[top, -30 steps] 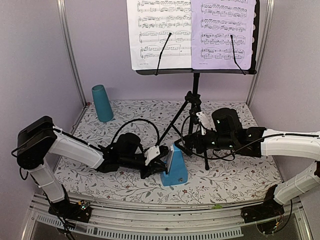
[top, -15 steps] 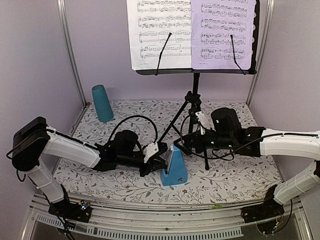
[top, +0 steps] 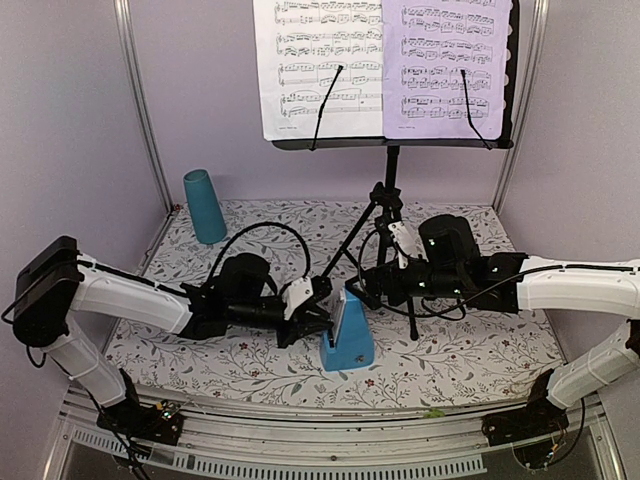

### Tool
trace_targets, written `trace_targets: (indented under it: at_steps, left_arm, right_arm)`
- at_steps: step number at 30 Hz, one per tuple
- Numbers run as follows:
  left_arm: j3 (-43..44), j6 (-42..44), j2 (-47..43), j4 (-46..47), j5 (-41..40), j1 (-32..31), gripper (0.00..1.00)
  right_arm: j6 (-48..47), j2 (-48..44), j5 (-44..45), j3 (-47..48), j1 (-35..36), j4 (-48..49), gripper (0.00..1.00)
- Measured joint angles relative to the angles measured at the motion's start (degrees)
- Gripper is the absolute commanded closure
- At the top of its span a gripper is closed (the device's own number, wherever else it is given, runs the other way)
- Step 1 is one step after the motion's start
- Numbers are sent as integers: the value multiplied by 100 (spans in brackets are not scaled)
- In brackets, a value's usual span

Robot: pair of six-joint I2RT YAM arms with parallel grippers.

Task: Set up the instrument practice props
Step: Lift the pendulum from the metronome.

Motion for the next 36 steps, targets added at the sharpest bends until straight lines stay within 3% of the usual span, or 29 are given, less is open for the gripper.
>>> trace_targets:
  at_steps: [12, 21, 36]
  left_arm:
    - [66, 0, -227, -127, -46, 2, 84]
    - [140, -7, -304, -87, -122, 7, 55]
    - [153, -190, -612, -81, 31, 15, 46]
  right_arm:
    - [-7, 22, 4, 24, 11, -4, 1]
    - [-28, 42, 24, 48, 22, -7, 1]
    - [-48, 52, 31, 70, 28, -37, 1]
